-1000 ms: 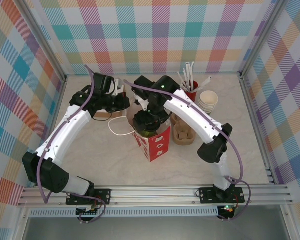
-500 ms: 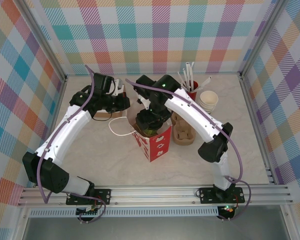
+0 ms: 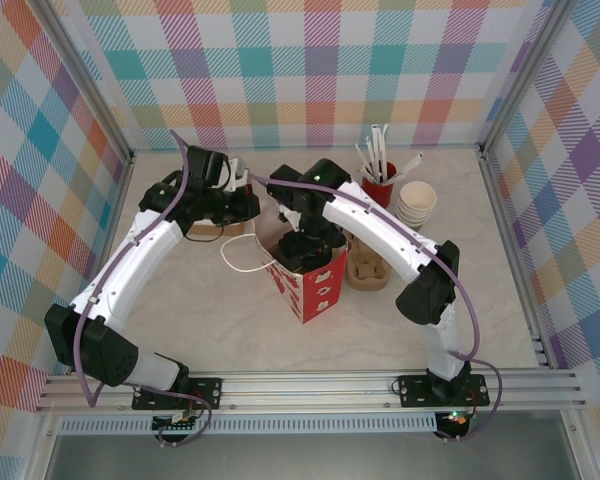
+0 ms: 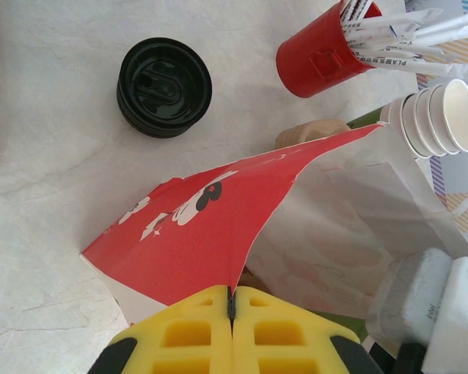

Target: Pack the takeout coffee

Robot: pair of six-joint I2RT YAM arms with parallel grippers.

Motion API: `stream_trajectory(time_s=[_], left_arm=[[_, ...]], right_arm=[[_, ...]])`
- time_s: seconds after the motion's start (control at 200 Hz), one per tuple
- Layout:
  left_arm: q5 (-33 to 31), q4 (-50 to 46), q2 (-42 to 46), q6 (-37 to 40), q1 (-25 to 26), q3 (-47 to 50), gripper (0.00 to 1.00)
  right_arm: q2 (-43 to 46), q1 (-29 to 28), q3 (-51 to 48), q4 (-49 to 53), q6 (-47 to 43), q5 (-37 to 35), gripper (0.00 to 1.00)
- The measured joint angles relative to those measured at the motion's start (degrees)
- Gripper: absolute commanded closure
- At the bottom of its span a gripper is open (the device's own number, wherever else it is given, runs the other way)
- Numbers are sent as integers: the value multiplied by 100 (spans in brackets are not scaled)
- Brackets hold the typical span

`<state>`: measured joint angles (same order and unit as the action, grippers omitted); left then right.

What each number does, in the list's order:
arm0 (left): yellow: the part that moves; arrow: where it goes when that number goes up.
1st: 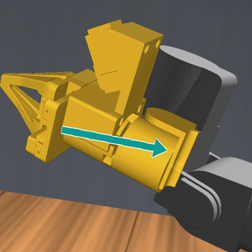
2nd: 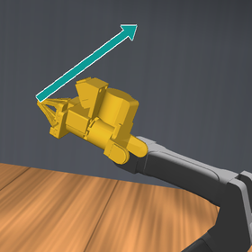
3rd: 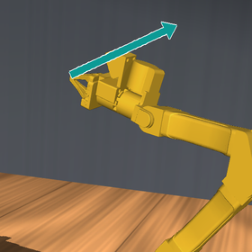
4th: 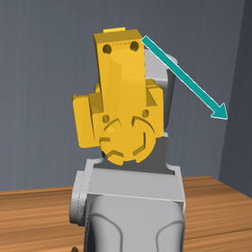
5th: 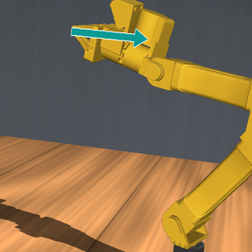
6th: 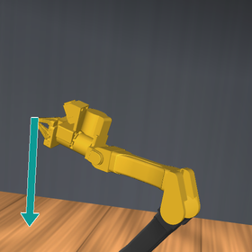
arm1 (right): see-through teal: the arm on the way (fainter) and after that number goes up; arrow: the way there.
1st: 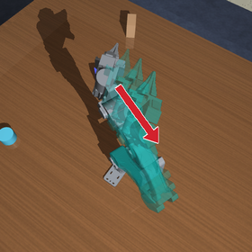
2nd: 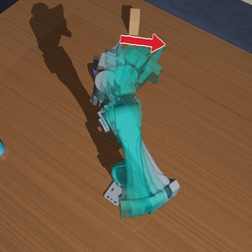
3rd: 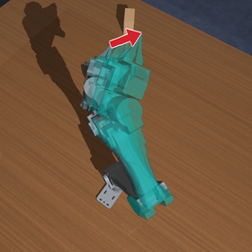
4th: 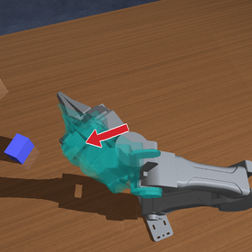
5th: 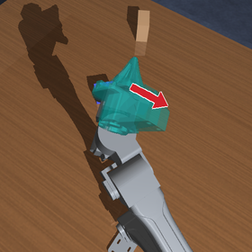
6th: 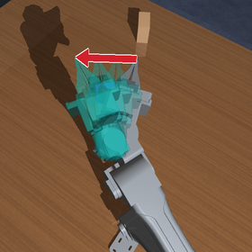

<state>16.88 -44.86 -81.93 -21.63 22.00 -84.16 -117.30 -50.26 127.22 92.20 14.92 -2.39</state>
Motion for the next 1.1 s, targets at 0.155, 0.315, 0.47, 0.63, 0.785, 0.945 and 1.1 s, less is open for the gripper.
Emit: stream_trajectory(time_s=[0.155,0.315,0.47,0.63,0.785,0.945,1.1], left_arm=[[2,0,0,-2,0,0,100],[2,0,0,-2,0,0,100],[4,0,0,-2,0,0,100],[4,0,0,-2,0,0,100],[7,0,0,-2,0,0,100],[17,0,0,-2,0,0,100],[17,0,0,-2,0,0,100]], right_arm=[[0,4,-225,-17,-2,2,23],[0,4,-328,-107,-2,2,23],[-4,4,-367,-131,-17,2,23],[-20,33,-492,-212,-39,0,23],[-48,81,-570,-275,-46,2,23],[-107,81,-610,-297,-48,2,23],[-157,81,-688,-330,-68,4,23]])
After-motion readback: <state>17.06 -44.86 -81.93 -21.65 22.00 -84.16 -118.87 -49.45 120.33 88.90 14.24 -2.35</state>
